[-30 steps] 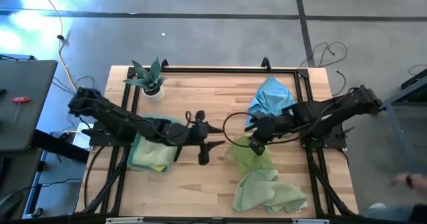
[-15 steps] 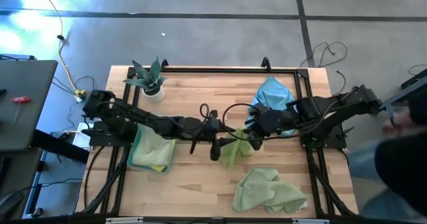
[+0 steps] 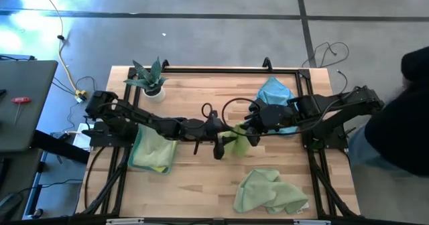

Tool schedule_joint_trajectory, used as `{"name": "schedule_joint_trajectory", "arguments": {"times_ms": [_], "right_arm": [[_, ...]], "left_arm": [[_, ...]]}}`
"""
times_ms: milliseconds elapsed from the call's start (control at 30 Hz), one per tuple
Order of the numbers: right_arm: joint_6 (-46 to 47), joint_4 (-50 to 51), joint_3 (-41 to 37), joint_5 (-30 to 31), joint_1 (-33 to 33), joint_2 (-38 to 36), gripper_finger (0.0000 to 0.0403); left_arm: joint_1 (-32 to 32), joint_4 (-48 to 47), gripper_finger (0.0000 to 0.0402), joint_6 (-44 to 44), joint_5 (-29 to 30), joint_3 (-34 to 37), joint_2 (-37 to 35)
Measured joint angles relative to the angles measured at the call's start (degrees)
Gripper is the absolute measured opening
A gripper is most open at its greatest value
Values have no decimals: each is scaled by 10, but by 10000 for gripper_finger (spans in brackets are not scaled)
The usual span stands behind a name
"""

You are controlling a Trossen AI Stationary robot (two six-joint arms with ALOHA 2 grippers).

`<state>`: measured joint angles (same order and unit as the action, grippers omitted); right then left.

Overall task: Fold microfiber towels
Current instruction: Fold the light green microfiber towel

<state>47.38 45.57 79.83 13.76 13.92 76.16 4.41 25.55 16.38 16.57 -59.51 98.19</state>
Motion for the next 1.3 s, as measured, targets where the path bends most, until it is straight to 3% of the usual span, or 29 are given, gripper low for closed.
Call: {"name": "schedule_joint_trajectory", "arguments": {"times_ms": [367,600,733,933,1100,1300], "right_arm": [[-14,-2,0,9,-1,0,0],[-25,0,0,11,-1,0,0],[-27,2,0,11,-1,0,0],[-27,4,0,11,-1,0,0],[-24,14,0,-22,-1,0,0],[-29,12,-1,-81,-1,0,0]], "left_arm": [[23,-177,170,47,-12,0,5],[46,-226,167,59,-22,0,4],[45,-228,131,87,-27,0,4],[41,-230,14,100,-27,0,4],[37,-273,6,120,-58,-6,-24],[40,-466,1,118,-67,-69,-78]]}}
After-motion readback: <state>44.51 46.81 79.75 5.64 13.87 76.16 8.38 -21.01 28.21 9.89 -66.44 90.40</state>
